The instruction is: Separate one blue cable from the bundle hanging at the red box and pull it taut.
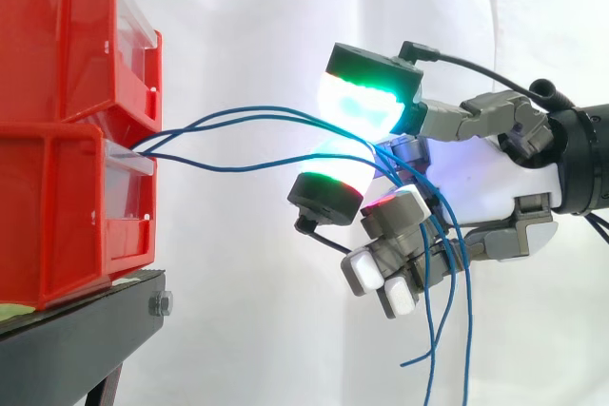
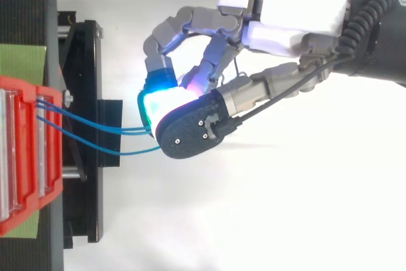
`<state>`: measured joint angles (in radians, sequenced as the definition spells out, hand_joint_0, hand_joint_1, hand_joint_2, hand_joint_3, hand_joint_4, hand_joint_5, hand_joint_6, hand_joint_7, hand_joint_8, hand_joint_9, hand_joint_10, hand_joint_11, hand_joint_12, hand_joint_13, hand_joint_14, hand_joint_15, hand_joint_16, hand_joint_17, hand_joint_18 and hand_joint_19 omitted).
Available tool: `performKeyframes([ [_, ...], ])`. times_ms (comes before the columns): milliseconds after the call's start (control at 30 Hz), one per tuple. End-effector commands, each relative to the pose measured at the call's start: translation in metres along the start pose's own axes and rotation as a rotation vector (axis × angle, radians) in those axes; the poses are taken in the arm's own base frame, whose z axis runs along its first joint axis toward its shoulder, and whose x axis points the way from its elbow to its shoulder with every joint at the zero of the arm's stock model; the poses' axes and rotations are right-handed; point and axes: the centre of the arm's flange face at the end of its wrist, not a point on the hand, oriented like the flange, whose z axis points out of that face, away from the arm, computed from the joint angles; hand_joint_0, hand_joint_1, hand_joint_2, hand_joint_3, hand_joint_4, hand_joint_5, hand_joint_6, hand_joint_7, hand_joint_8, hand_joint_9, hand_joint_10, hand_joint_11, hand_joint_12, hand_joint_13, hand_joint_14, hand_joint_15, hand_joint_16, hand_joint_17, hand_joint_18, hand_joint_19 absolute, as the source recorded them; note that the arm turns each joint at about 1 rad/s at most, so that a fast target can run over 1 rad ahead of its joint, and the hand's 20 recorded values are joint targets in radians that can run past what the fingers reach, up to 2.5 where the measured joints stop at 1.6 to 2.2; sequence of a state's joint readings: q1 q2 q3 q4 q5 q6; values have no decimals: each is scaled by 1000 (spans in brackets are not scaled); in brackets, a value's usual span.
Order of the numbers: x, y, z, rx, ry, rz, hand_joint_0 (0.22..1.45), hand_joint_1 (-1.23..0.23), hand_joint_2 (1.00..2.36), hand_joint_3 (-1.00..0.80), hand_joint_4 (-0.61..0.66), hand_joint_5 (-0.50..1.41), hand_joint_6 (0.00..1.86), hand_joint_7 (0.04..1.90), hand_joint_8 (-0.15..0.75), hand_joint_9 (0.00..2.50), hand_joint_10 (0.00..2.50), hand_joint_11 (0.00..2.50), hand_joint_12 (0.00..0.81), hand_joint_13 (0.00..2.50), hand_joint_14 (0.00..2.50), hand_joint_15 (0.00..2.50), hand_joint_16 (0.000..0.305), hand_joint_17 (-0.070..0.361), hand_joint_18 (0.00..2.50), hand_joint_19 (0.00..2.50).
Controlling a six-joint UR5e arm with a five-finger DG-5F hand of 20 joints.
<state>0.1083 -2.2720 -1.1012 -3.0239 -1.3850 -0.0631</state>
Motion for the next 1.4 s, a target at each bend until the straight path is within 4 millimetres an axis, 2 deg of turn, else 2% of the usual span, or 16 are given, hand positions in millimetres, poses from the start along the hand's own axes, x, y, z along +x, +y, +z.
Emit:
performKeyframes([
  [0, 2, 0, 0, 1, -1, 3, 636, -764, 1000, -500, 59, -149, 929, 1115, 353, 1232, 20, 1040, 372, 883, 22, 596, 47, 106, 796, 649],
  [33, 2, -1, 0, 3, -1, 2, 622, -748, 1000, -500, 61, -149, 929, 1111, 354, 1231, 21, 1046, 372, 884, 22, 596, 47, 107, 801, 650],
  [100, 4, -1, 0, 3, -2, 11, 554, -626, 1000, -500, 73, -141, 920, 1000, 368, 1260, 20, 1019, 383, 904, 22, 598, 49, 111, 817, 667],
  [167, 5, 0, 0, 1, -1, 22, 522, -564, 1000, -500, 88, -135, 903, 1036, 377, 1268, 22, 1005, 392, 910, 21, 592, 52, 117, 832, 665],
  [367, 10, 0, 0, 4, 4, 124, 499, -526, 1000, -500, 106, -143, 886, 1049, 385, 1277, 18, 990, 406, 923, 20, 601, 55, 124, 846, 682],
  [433, 13, -1, 0, 5, 5, 144, 493, -533, 1000, -500, 111, -149, 886, 1027, 388, 1278, 18, 999, 412, 939, 20, 608, 56, 125, 851, 679],
  [567, 16, -2, 1, 2, 5, 153, 506, -680, 1000, -500, 115, -163, 889, 999, 385, 1261, 19, 1018, 405, 959, 21, 620, 55, 124, 852, 678],
  [700, 20, -1, 2, -4, 8, 162, 616, -795, 1000, -500, 98, -178, 898, 1013, 352, 1221, 21, 1068, 379, 952, 21, 634, 50, 113, 823, 683],
  [900, 24, -6, 4, -2, 10, 166, 756, -840, 1005, -443, -27, -192, 922, 1099, 342, 1175, 20, 1108, 370, 950, 21, 620, 49, 110, 827, 639],
  [967, 24, -9, 5, 1, 10, 168, 783, -848, 1002, -473, -44, -195, 927, 1127, 336, 1160, 19, 1097, 369, 943, 21, 619, 48, 107, 816, 632],
  [1033, 25, -7, 5, -7, 10, 173, 801, -867, 1000, -500, -45, -197, 941, 1067, 332, 1155, 19, 1094, 359, 936, 21, 614, 47, 107, 817, 624],
  [1100, 26, -7, 5, -11, 10, 173, 789, -884, 1000, -500, -20, -193, 943, 1058, 327, 1153, 20, 1098, 357, 936, 21, 602, 47, 106, 832, 599],
  [1233, 26, -7, 6, -13, 10, 174, 646, -899, 1000, -500, 45, -173, 934, 1014, 337, 1174, 20, 1101, 358, 936, 23, 620, 47, 105, 825, 632],
  [1300, 26, -7, 6, -13, 10, 174, 552, -803, 1000, -500, 75, -164, 925, 1002, 359, 1208, 19, 1091, 375, 955, 22, 620, 49, 110, 841, 651],
  [1333, 27, -8, 6, -11, 12, 173, 545, -776, 1000, -500, 76, -163, 925, 994, 364, 1218, 20, 1079, 378, 958, 22, 624, 49, 111, 845, 650],
  [1367, 25, -7, 6, -13, 9, 174, 567, -653, 1000, -500, 76, -161, 915, 1018, 361, 1228, 20, 1055, 380, 960, 21, 636, 49, 110, 837, 681],
])
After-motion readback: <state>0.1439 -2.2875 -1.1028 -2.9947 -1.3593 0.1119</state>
